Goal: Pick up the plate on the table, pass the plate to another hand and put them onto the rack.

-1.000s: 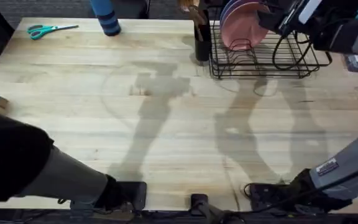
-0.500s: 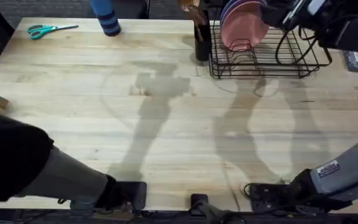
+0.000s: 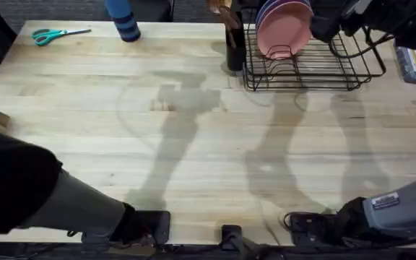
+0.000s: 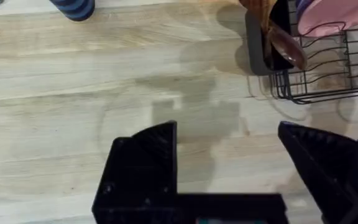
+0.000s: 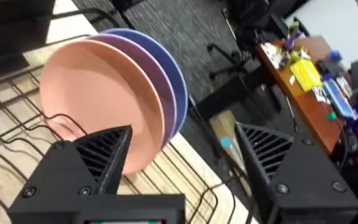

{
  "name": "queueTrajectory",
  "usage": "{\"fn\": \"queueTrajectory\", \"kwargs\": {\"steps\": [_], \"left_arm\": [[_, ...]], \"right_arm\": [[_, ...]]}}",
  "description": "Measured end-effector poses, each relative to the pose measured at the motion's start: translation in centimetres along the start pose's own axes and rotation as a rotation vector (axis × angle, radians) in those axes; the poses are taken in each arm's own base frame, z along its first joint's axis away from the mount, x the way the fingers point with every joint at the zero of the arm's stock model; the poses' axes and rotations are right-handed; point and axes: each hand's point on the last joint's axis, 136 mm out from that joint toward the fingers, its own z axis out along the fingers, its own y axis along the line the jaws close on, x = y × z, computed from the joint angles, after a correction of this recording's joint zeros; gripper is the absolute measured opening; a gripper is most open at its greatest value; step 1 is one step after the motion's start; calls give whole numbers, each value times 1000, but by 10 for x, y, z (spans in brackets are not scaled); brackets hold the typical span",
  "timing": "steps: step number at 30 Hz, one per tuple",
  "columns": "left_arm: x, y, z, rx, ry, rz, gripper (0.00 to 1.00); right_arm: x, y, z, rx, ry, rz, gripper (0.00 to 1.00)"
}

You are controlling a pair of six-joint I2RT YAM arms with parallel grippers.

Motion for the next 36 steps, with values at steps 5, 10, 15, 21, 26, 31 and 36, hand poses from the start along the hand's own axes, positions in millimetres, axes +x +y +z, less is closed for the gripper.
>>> {"fn": "queueTrajectory", "kwargs": {"steps": [5, 10, 15, 21, 26, 31, 36], "left_arm": [[0, 0, 0, 0, 0, 0, 993], [0, 0, 0, 0, 0, 0, 993], [0, 0, 0, 0, 0, 0, 993], [0, 0, 0, 0, 0, 0, 994], [0, 0, 0, 0, 0, 0, 994], [0, 0, 0, 0, 0, 0, 994], [6, 1, 0, -5, 23, 2, 993]], "right_arm": [[-8, -2, -18, 2, 50, 21, 996], [-19, 6, -38, -27, 92, 52, 996], [-33, 37, -58, -121, 158, 118, 996], [-52, 46, -70, -92, 211, 161, 996], [-68, 52, -85, -76, 228, 213, 996], [-78, 49, -108, -22, 255, 309, 996], [-84, 58, -140, -7, 300, 410, 996]]}}
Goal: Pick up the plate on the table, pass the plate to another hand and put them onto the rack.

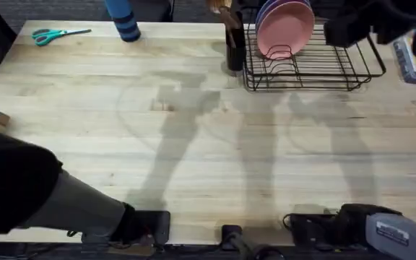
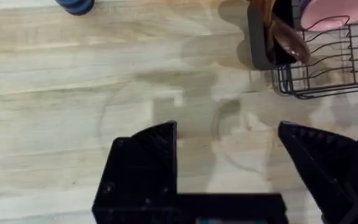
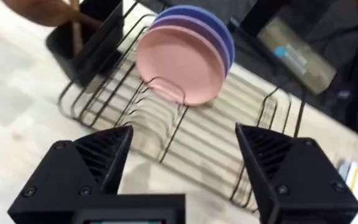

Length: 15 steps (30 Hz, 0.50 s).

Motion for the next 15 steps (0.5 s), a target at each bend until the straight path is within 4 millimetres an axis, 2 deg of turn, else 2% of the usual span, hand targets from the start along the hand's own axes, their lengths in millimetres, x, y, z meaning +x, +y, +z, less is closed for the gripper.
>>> {"fn": "queueTrajectory", "kwargs": {"steps": [7, 11, 15], "left_arm": [[6, 1, 0, -6, 24, 2, 993], [6, 1, 0, -6, 24, 2, 993], [6, 1, 0, -6, 24, 2, 993]], "right_arm": [[22, 20, -32, -26, 89, 241, 996], [38, 30, -37, -43, 161, 375, 996], [43, 33, -38, -41, 185, 475, 996]]}}
